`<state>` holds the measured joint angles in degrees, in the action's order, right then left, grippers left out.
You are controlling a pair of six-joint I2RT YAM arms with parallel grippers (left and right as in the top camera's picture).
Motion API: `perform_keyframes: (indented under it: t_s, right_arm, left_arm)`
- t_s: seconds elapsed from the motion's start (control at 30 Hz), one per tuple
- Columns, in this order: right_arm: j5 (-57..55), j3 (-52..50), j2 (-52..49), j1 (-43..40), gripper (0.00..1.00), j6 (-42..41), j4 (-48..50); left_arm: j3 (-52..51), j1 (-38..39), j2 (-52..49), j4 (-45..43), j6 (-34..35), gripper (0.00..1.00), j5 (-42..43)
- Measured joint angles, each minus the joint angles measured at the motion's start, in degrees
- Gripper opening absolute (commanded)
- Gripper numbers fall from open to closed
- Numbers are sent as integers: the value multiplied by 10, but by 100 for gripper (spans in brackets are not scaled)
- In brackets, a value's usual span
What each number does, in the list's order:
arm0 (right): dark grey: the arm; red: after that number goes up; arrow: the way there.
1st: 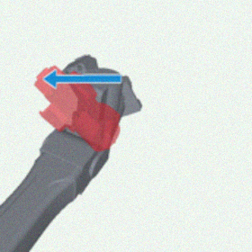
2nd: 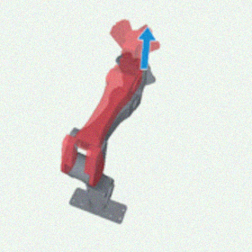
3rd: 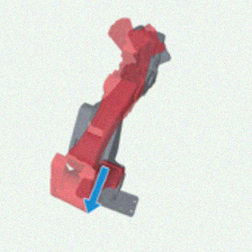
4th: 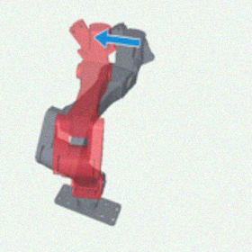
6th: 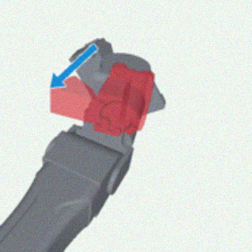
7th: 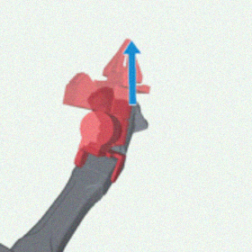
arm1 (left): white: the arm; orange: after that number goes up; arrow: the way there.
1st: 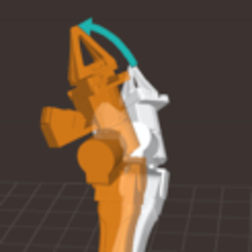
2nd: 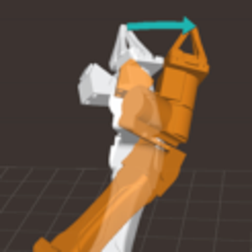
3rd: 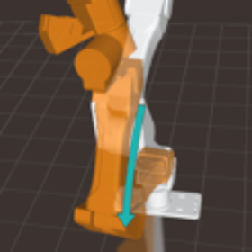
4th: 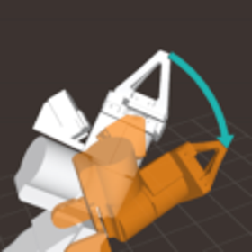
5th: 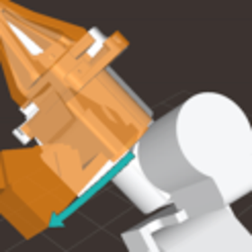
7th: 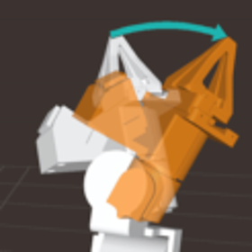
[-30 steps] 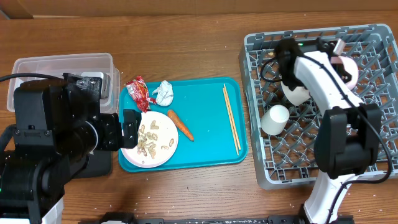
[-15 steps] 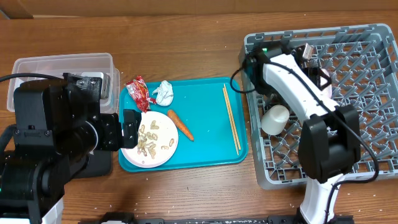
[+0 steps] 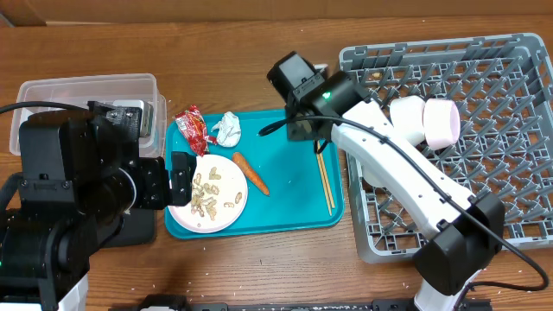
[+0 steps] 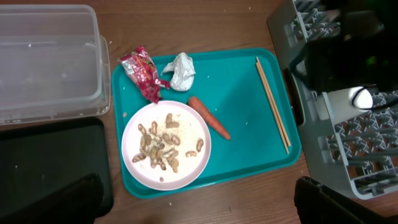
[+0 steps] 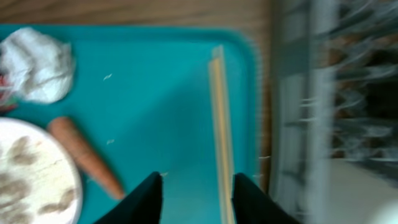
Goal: Sort waste into correct bins and load items into the dishwasher
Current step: 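Move the right gripper to the chopsticks and grasp one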
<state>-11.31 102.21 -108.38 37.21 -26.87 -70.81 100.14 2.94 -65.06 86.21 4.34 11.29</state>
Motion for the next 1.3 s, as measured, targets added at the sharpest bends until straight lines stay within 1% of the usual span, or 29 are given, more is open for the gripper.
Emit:
perform_keyframes:
  t_s: [0.1,0.2,0.27,0.47,0.53,0.63,0.7,0.77,0.97,1.13,1.17,1.2,1.3]
  right_arm:
    - [61,-68,-5,-3,31,6,49]
    - [94,-131,-23,-8,30,2,89]
    - [104,-169,-34,-15,32,1,114]
    - [111,-244,-38,-51,32,-1,169]
    - [113,-265,-38,-63,31,1,186]
    - [132,-294,-38,-69,25,16,213]
    - [143,-296,-36,-68,24,24,217]
    - [148,-296,-36,-63,24,30,221]
    - [153,-296,-36,-49,31,37,211]
    - [137,-294,-31,-45,31,42,195]
    - [131,-292,-28,-45,30,39,191]
    - [120,-290,-21,-47,26,28,183]
    - [113,-285,-5,-52,20,5,181]
  left_arm:
    - [0,0,0,0,0,100,0]
    - [0,0,0,0,0,100,0]
    - [0,0,0,0,0,100,0]
    - [0,0,0,0,0,100,0]
    - [0,0,0,0,0,100,0]
    - [0,0,0,0,0,100,0]
    - [0,0,0,0,0,100,0]
    - [0,0,0,0,0,100,0]
    - [0,0,0,0,0,100,0]
    - [0,0,0,0,0,100,0]
    - [0,0,0,0,0,100,0]
    - [0,0,0,0,0,100,0]
    - [0,0,0,0,0,100,0]
